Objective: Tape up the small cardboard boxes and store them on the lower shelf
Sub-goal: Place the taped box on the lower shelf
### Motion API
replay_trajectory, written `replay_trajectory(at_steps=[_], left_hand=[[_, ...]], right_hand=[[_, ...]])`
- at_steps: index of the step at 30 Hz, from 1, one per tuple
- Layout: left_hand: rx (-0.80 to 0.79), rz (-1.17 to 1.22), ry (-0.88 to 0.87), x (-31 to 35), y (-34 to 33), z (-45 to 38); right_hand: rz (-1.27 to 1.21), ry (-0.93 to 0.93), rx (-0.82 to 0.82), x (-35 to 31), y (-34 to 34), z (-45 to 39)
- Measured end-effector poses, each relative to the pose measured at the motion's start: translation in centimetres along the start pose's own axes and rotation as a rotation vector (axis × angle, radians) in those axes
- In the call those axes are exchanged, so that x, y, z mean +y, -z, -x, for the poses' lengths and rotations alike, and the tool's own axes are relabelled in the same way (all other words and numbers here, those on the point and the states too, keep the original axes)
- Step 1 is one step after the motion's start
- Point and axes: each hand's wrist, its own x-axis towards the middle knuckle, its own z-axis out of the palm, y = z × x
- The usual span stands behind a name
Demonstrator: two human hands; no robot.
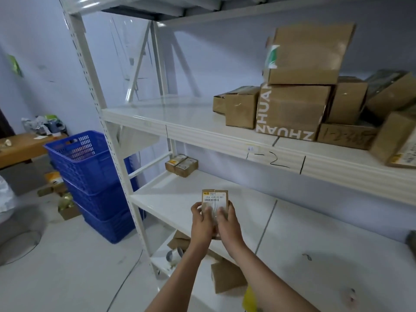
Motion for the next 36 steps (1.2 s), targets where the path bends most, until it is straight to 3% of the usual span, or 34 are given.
replay_trajectory(at_steps=[10, 20, 31, 36], left_hand=[[0.009, -0.104, -0.012, 0.6, 5.2, -10.2], [-0.067, -0.067, 0.039, -0.1, 9.3, -22.7], [-0.130, -0.307, 0.109, -1.3, 13.8, -33.8], [-0.273, -0.412, 0.155, -1.9, 16.1, -37.7]], right_hand=[[0.018, -0.009, 0.064, -0.1, -7.5, -7.5], [0.083, -0.045, 0.071, 2.6, -14.1, -20.9], [0.243, -0.153, 0.082, 6.6, -18.8, -29.9], [0.292, -0.209, 0.151, 6.8, -20.9, -31.6]])
